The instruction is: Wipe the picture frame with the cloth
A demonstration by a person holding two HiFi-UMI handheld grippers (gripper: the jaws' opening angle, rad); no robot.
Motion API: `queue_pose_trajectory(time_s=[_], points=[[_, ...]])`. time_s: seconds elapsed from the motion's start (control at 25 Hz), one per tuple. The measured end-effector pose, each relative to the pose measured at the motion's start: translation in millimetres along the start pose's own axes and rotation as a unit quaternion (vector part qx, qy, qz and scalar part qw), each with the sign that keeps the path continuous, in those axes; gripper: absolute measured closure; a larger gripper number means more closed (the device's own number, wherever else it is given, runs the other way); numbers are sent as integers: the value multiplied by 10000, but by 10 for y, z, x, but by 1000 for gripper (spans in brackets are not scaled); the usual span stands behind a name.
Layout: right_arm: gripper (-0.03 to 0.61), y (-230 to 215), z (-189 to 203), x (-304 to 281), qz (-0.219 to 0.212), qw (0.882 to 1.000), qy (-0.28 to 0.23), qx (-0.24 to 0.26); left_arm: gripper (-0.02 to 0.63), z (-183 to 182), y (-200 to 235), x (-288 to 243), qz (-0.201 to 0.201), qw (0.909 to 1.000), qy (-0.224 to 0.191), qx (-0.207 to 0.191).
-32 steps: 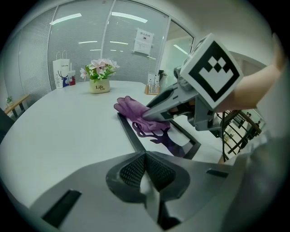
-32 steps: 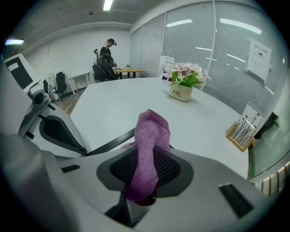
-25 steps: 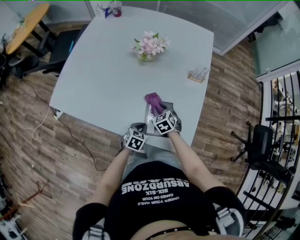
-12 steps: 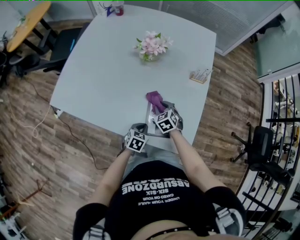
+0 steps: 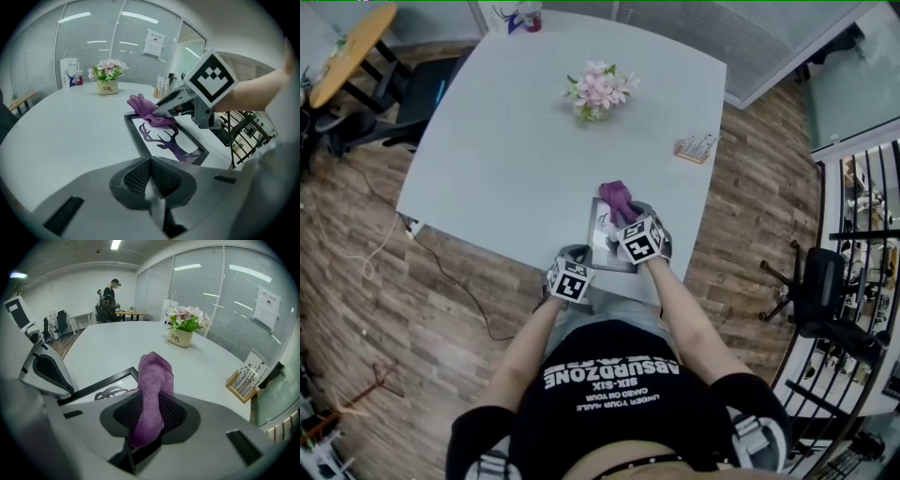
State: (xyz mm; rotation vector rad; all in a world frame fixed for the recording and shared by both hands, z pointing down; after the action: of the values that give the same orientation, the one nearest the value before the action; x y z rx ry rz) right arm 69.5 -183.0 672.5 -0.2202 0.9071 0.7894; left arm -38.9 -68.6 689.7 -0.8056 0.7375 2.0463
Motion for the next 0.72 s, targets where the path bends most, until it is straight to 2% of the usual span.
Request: queue_pose_trajectory(time_s=[0.72], points=[[453,-168,203,119,107,9988,-172,-451,598,6,-3,-5,-79,9998,-35,152]])
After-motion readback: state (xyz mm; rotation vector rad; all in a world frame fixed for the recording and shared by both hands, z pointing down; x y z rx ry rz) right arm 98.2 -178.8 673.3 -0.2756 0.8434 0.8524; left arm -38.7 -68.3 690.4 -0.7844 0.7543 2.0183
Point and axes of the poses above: the fingertips, and each gripper's own axes: x backward along the fingers, y to its left, z out of its underside, the point moved 4 cm from there along x, backward along the fingers, and after that the axes turned 2 degrees about -y, right-handed, at the moved point
